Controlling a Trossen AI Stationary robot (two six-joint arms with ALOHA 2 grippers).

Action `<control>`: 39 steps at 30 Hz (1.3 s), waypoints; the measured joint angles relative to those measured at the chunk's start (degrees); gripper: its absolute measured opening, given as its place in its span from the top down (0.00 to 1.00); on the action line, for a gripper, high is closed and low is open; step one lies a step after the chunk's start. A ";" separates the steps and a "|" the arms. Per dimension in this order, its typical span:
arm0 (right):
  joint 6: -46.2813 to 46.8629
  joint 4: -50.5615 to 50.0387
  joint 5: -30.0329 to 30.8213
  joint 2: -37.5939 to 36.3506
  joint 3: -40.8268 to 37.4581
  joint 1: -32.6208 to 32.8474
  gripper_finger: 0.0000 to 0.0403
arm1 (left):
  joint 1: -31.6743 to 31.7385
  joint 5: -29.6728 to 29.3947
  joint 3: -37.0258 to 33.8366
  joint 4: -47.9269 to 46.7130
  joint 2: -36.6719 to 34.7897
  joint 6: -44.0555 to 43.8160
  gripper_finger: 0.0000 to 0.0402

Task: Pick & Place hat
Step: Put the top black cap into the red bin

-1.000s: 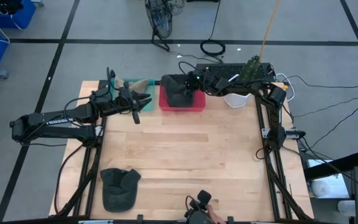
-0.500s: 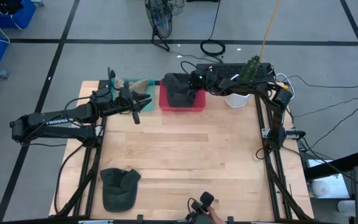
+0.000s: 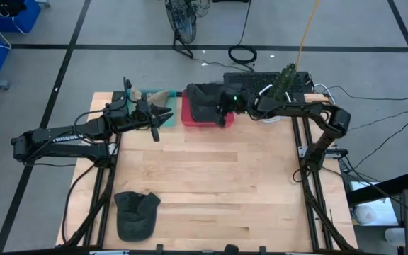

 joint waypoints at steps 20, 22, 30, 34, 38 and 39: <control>5.26 7.53 -0.31 18.61 5.93 -2.09 0.85 | 0.09 0.02 0.00 3.54 -0.01 1.68 0.77; 5.68 7.28 -0.52 19.65 6.94 -2.21 0.85 | 0.09 0.10 0.00 3.30 0.00 1.62 0.77; 8.89 4.77 -0.99 19.60 7.68 -2.48 0.85 | 0.09 0.37 0.00 1.88 -0.01 1.73 0.77; 8.42 0.68 -1.38 19.65 7.64 -2.78 0.85 | 0.09 0.43 0.00 1.83 -0.01 1.34 0.77; 7.39 1.43 -1.10 18.67 7.55 -2.32 0.85 | 0.09 0.45 0.00 1.81 -0.01 0.36 0.77; 7.12 2.43 -1.10 18.35 7.55 -2.05 0.85 | 0.09 0.46 0.00 1.79 -0.01 0.37 0.77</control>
